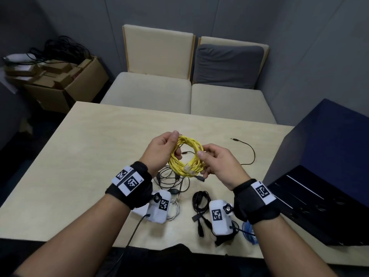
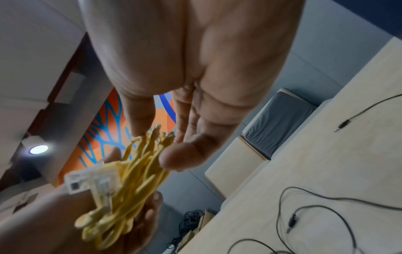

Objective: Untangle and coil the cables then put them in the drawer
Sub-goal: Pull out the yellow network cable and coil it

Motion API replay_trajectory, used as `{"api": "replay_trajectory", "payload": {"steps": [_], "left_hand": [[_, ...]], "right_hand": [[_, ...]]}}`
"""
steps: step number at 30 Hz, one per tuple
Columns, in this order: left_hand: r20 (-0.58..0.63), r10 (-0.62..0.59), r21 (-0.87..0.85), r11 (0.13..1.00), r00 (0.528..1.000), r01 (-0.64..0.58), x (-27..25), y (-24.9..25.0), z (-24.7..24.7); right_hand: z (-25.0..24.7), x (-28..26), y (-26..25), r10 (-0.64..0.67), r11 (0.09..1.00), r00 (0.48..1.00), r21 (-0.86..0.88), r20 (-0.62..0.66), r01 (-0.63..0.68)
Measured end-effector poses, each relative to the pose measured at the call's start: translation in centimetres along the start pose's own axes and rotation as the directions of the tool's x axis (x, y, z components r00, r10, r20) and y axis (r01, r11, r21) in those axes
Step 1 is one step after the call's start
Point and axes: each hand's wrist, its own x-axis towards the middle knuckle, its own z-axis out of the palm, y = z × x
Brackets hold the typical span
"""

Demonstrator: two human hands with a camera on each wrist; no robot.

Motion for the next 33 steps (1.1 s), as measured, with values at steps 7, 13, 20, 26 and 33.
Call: {"api": "replay_trajectory", "payload": {"steps": [7,13,20,26,33], "left_hand": [[0.012,-0.168,0.042,0.985,0.986,0.167,-0.9,-2.3,-1.8],[0.032,-0.252,0.097,0.964,0.967,0.248,-1.4,-6.8,-1.9],[0.124,-0.355,0.181,0.926,0.927,0.331,-1.2,-10.8,2.8],[0.18,-0.4,0.259,0.901,0.899,0.349,0.3,-11.9,10.1],[0.157,-0.464,0.367,0.847,0.872,0.385,3.7,-14.6,16.6]], "right_hand": [[1.4,0.3,2.7,0.104,0.991,0.995,-0.086,0.012,-0.102],[1.9,-1.0,6.0,0.211,0.962,0.975,-0.161,-0.067,-0.219],[-0.8,-4.2,10.7,0.315,0.891,0.917,-0.256,-0.246,-0.375],[-6.6,-5.6,13.3,0.333,0.839,0.826,-0.257,-0.455,-0.48],[-12.5,-4.4,16.0,0.37,0.748,0.786,-0.343,-0.495,-0.569]]}}
